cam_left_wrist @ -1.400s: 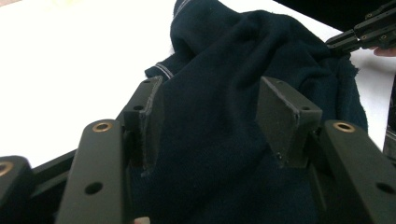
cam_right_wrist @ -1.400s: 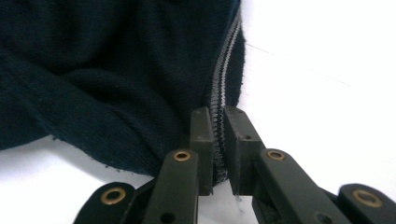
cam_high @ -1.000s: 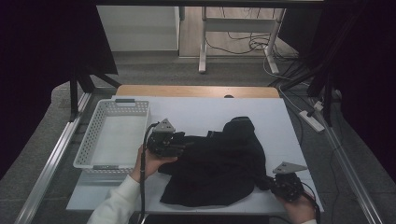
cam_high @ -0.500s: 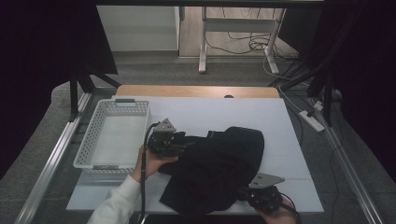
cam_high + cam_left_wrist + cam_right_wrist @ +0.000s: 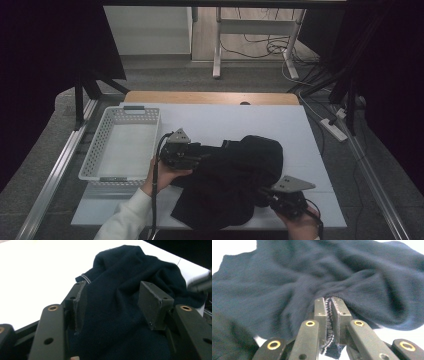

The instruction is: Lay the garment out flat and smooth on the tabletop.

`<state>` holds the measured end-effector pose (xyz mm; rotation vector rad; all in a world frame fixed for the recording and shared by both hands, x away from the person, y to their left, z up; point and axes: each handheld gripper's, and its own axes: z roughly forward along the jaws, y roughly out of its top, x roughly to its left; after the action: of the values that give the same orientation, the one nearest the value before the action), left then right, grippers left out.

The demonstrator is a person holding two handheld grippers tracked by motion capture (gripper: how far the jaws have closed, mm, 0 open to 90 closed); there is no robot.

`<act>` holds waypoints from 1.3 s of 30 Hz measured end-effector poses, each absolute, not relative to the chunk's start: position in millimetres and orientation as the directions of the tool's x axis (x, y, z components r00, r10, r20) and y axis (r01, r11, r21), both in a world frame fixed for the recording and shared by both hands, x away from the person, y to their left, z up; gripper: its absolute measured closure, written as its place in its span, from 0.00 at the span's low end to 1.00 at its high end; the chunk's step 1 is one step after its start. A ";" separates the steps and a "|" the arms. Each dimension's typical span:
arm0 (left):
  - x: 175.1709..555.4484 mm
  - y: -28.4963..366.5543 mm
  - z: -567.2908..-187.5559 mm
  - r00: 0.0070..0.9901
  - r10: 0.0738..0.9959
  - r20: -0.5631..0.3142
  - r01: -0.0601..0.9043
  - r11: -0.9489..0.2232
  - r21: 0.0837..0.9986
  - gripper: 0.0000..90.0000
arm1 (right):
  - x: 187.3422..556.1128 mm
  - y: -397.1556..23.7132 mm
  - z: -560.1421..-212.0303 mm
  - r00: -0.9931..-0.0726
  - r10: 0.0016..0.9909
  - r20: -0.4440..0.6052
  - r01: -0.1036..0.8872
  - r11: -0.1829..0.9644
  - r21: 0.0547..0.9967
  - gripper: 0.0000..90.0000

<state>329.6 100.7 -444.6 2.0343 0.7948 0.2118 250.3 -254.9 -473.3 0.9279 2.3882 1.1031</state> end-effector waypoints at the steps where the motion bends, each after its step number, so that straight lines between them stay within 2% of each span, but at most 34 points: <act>1: 329.4 99.8 -444.9 0.778 0.609 -0.153 0.454 -0.377 0.807 0.46 | 254.0 -259.7 -470.7 -0.713 0.700 -0.035 0.416 0.463 0.783 0.92; 8: 329.1 97.4 -446.0 0.781 0.606 -0.152 0.454 -0.383 0.805 0.45 | 283.2 -276.8 -460.3 -0.661 0.749 -0.050 0.419 0.423 0.803 0.89; 9: 329.0 97.7 -446.0 0.780 0.607 -0.152 0.453 -0.382 0.805 0.45 | 285.8 -278.4 -460.6 -0.656 0.754 -0.046 0.423 0.417 0.804 0.84; 10: 329.1 98.0 -446.0 0.780 0.607 -0.152 0.454 -0.381 0.805 0.45 | 288.4 -280.7 -461.0 -0.646 0.763 -0.037 0.433 0.406 0.805 0.74; 11: 329.3 98.3 -446.0 0.780 0.607 -0.152 0.454 -0.382 0.805 0.45 | 286.8 -282.8 -459.3 -0.626 0.779 -0.039 0.432 0.388 0.814 0.56; 12: 329.6 98.6 -446.2 0.780 0.607 -0.153 0.454 -0.382 0.805 0.45 | 286.8 -282.8 -459.3 -0.626 0.779 -0.039 0.432 0.388 0.814 0.56; 14: 329.9 98.8 -446.9 0.779 0.608 -0.154 0.456 -0.382 0.804 0.45 | 278.5 -285.5 -449.4 -0.623 0.782 -0.037 0.417 0.371 0.830 0.49; 19: 329.5 99.3 -447.2 0.778 0.609 -0.152 0.457 -0.383 0.803 0.45 | 258.8 -275.5 -441.9 -0.695 0.718 -0.028 0.398 0.418 0.817 0.47; 25: 328.1 99.7 -446.4 0.778 0.610 -0.151 0.455 -0.380 0.805 0.45 | 247.5 -245.4 -466.8 -0.795 0.606 -0.021 0.391 0.538 0.747 0.44; 29: 328.5 99.6 -446.7 0.779 0.609 -0.151 0.454 -0.382 0.805 0.45 | 251.0 -239.6 -477.4 -0.803 0.596 -0.034 0.395 0.573 0.718 0.42; 36: 327.9 99.4 -446.8 0.778 0.610 -0.151 0.455 -0.381 0.805 0.44 | 263.5 -246.8 -499.4 -0.783 0.621 -0.006 0.466 0.595 0.655 0.41; 39: 327.9 99.4 -446.3 0.777 0.611 -0.151 0.454 -0.379 0.806 0.44 | 264.0 -246.0 -504.2 -0.787 0.617 -0.004 0.469 0.603 0.645 0.45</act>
<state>327.9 99.4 -446.3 2.0382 0.7957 0.2123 264.0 -246.0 -504.2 0.8965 2.6035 0.9506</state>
